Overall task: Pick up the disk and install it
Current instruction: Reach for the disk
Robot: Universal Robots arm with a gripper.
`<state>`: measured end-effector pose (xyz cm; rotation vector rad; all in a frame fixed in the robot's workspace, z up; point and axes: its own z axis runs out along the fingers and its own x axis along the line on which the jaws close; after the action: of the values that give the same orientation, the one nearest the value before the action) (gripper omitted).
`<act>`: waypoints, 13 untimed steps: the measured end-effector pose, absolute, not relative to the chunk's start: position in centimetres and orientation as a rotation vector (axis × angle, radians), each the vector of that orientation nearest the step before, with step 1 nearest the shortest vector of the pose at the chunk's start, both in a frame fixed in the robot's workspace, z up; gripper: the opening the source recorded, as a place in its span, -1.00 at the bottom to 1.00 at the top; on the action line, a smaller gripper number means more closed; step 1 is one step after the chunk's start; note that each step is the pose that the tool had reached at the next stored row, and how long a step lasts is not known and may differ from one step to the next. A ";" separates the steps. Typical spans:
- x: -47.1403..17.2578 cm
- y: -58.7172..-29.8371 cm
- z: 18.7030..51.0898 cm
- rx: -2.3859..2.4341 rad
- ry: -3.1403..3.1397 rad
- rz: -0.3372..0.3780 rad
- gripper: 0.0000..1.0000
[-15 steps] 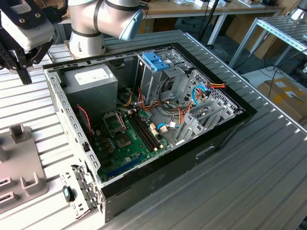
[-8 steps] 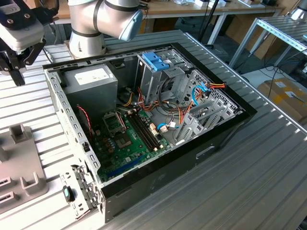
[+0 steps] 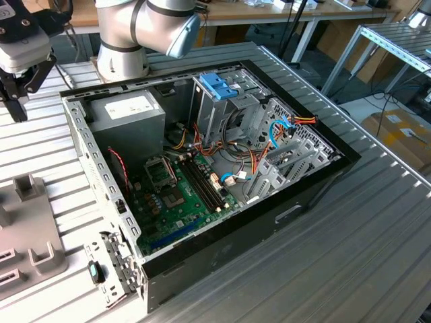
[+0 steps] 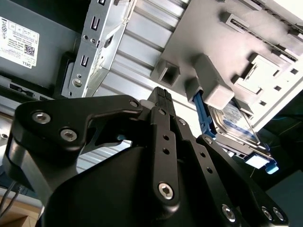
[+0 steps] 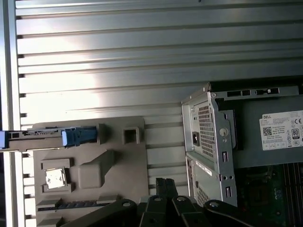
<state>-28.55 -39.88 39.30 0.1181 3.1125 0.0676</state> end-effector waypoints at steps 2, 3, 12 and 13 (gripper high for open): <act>-29.1 -39.9 39.3 0.118 3.112 0.068 -0.79; -29.3 -39.9 39.3 0.118 3.112 0.068 -0.79; -29.5 -39.9 39.3 0.118 3.113 0.068 -0.79; -29.5 -39.9 39.3 0.118 3.112 0.068 -0.79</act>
<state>-29.48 -39.87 39.30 0.1184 3.1124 0.0677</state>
